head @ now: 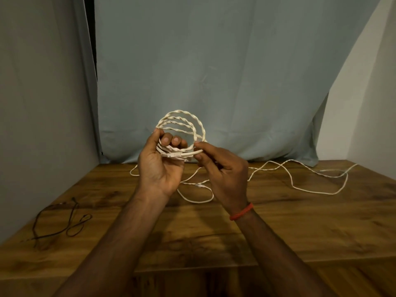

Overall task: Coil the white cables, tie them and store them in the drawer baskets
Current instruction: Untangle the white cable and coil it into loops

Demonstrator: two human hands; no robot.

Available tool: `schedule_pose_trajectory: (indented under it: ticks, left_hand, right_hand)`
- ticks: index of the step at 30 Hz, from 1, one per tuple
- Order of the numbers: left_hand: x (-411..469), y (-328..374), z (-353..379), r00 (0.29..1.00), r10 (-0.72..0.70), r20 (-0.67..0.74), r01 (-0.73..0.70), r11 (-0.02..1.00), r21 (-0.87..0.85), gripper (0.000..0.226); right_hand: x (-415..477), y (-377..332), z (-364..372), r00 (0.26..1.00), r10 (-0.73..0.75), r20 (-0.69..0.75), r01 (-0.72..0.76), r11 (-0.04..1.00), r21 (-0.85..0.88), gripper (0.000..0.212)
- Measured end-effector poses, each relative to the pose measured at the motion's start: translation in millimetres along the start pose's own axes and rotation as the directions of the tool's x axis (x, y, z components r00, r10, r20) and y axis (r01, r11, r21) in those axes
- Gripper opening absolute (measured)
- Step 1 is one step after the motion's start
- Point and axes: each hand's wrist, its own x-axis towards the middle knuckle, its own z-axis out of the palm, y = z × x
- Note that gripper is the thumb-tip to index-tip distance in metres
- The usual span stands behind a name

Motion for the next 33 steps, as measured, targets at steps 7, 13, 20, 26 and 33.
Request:
schedule_pose_trajectory:
  ticks: [7, 13, 20, 26, 33]
  left_hand:
    - [-2.7, -11.4, -9.7, 0.989, -0.051, -0.141, 0.049, 0.999, -0.011, 0.018]
    - [-5.4, -22.0, -16.3, 0.976, 0.027, -0.216, -0.010, 0.997, 0.078, 0.012]
    - [-9.3, -26.6, -23.4, 0.985, 0.017, -0.174, -0.004, 0.997, 0.078, 0.041]
    - [-2.9, -21.3, -38.3, 0.996, 0.021, -0.088, -0.014, 0.997, 0.081, 0.031]
    - [-4.2, -26.6, -45.6, 0.999, -0.002, 0.042, -0.013, 0.931, 0.365, 0.033]
  right_hand:
    - [-8.6, 3.6, 3.5, 0.998, 0.054, 0.012, -0.053, 0.997, -0.057, 0.018]
    - [-9.3, -1.3, 5.2, 0.980, 0.067, 0.188, -0.002, 0.945, -0.327, 0.023]
    - [-14.1, -8.0, 5.3, 0.952, -0.062, 0.298, 0.230, 0.788, -0.571, 0.023]
    - [-3.6, -0.8, -23.3, 0.807, -0.132, 0.576, 0.355, 0.887, -0.295, 0.034]
    - [20.2, -5.7, -21.7, 0.956, 0.150, 0.252, 0.001, 0.858, -0.514, 0.063]
